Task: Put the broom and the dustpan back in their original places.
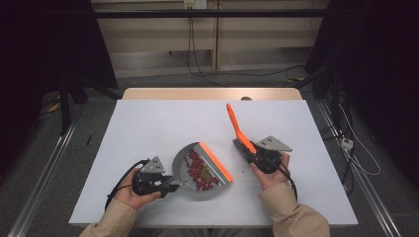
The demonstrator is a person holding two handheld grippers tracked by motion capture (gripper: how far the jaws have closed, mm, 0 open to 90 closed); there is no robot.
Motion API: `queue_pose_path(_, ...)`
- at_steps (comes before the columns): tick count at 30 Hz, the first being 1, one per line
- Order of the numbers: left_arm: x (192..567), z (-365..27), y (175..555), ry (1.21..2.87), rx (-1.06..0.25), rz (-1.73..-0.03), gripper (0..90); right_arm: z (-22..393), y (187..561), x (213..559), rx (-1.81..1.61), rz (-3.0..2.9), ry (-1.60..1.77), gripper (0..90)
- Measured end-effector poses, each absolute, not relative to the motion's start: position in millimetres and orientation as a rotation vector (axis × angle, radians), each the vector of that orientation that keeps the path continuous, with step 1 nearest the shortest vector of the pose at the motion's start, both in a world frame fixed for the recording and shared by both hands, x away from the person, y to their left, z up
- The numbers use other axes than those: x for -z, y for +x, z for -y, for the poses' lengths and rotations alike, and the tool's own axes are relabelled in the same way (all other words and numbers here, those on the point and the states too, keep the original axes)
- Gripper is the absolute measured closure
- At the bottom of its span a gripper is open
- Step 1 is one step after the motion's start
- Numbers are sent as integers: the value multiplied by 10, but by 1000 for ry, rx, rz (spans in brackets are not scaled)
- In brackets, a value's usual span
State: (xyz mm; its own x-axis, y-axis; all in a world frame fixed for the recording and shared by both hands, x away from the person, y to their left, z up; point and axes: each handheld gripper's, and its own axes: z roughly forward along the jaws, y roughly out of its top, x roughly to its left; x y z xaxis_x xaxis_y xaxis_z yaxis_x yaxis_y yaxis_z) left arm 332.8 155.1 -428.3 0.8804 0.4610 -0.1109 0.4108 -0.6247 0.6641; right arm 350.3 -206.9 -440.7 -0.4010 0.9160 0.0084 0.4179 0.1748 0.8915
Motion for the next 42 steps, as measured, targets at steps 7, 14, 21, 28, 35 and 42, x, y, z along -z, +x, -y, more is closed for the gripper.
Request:
queue_pose_path(7, 4299, -1401, 3331, 2372, -26, -568, 631, 1927, 3448, 4457, -1173, -1907, 1233, 713)
queue_pose_path(14, 4302, -1384, 3345, 2365, -12, -576, 631, 1767, 3405, 4474, -1228, -1901, 1257, 713)
queue_pose_path(21, 4309, -1392, 3345, 2362, -13, -574, 631, 1510, 3391, 4358, -1451, -1887, 1252, 713)
queue_pose_path(28, 4330, -1422, 3344, 2336, -23, -581, 630, 1658, 3454, 4241, -1463, -1835, 1243, 713)
queue_pose_path(35, 4289, -1552, 3373, 2248, -58, -645, 630, 1908, 3482, 4239, -1390, -1834, 1247, 713)
queue_pose_path(42, 4255, -1679, 3416, 2197, -106, -721, 630, 2132, 3485, 4251, -1331, -1819, 1263, 712)
